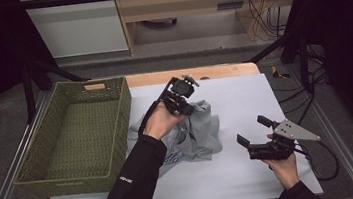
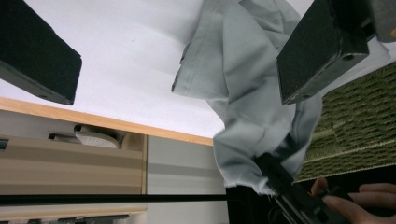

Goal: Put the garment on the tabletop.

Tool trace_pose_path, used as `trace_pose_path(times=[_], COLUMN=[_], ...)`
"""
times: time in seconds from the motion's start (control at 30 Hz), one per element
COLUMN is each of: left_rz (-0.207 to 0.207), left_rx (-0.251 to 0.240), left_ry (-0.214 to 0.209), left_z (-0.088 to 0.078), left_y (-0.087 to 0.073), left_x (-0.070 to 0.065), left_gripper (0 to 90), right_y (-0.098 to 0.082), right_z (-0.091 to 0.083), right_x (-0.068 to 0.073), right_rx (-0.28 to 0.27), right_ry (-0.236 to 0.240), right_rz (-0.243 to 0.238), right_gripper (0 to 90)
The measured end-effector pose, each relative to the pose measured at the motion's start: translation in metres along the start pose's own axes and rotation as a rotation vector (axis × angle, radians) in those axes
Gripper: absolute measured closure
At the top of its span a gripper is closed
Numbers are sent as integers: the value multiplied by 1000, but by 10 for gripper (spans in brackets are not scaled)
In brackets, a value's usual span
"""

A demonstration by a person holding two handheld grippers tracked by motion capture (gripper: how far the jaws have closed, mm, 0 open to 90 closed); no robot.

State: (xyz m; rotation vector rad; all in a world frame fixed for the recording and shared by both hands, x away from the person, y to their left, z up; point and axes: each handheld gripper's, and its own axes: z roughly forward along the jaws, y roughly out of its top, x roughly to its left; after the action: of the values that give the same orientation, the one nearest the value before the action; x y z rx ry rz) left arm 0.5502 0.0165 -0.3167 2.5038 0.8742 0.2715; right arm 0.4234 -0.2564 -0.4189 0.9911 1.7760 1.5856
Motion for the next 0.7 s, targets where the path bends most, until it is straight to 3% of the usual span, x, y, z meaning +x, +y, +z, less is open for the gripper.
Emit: trace_pose_path(times=[0.17, 0.27, 0.37, 0.47, 0.5, 0.53, 0.7], left_rz=[14, 10, 23, 8, 11, 9, -9], left_rx=[27, 23, 24, -23, -38, -53, -193], left_ry=[-12, -17, -19, -33, -37, -41, -18], left_z=[12, 18, 19, 14, 11, 9, -10], left_y=[-5, -8, -10, -10, -9, -9, -10], left_x=[-2, -2, -2, -1, 0, 0, -3], left_gripper=[806, 793, 751, 613, 518, 518, 295], right_y=[-3, -5, -6, -7, -7, -7, -6], right_z=[-1, -2, -1, -1, -1, -1, -1], right_x=[-1, 2, 2, 1, 2, 2, 4], right_rx=[5, 15, 16, 13, 9, 9, 8], right_ry=[3, -1, 4, 13, 16, 16, 19], right_rz=[-19, 11, -2, -18, -9, -9, 25], right_gripper=[5, 5, 5, 5, 5, 5, 5])
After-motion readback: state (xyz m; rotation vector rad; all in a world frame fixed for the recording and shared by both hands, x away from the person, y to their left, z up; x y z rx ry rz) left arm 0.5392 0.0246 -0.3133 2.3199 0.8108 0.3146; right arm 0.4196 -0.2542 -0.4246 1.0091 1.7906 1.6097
